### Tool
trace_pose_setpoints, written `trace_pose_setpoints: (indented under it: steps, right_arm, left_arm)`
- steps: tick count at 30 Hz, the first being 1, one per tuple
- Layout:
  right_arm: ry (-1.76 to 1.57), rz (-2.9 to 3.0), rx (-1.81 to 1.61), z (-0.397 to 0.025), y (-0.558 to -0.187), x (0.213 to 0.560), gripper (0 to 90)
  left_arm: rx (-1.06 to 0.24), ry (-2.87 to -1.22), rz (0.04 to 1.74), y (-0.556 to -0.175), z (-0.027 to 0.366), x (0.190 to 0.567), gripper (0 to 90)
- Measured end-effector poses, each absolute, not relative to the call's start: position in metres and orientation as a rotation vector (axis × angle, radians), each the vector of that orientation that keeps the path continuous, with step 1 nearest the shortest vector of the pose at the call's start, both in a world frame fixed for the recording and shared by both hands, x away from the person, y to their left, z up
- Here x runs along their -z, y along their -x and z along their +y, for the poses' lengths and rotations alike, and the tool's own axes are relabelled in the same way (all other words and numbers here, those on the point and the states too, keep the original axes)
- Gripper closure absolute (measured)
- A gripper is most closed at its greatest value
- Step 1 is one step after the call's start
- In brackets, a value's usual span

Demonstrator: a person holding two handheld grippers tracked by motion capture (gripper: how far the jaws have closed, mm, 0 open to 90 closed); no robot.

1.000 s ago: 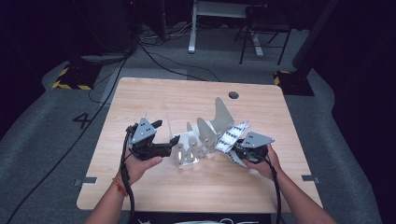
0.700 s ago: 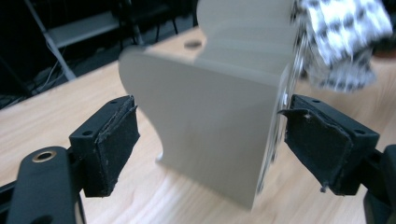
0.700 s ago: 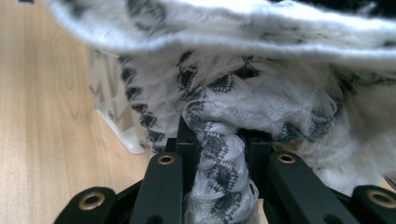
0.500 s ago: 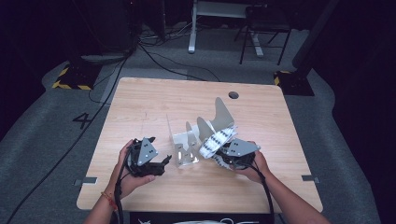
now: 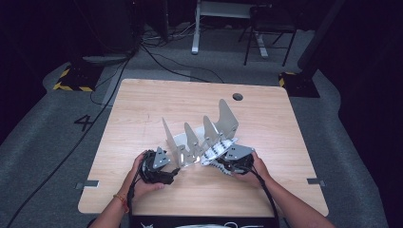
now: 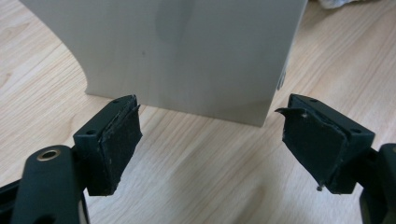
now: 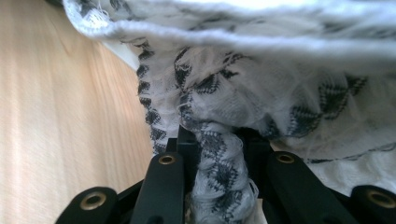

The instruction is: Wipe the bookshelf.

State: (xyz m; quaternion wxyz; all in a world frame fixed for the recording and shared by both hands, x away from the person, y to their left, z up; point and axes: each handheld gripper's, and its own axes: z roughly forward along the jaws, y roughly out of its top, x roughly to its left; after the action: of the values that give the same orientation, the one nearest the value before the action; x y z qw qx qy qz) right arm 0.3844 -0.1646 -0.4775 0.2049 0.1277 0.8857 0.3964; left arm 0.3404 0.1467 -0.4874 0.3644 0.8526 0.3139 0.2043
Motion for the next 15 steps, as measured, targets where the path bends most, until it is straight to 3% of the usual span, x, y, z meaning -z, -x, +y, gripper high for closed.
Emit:
trace_pose_setpoints:
  steps: [4, 15]
  right_arm:
    - [-0.335, 2.447, -1.155, -0.164, -0.379, 0.467, 75.2]
    - [-0.312, 2.453, -1.177, -0.162, -0.373, 0.463, 74.7]
  left_arm:
    - [-0.566, -2.172, 0.849, -0.343, 0.139, 0.488, 15.8]
    - [-0.602, -2.168, 0.878, -0.340, 0.130, 0.490, 18.5]
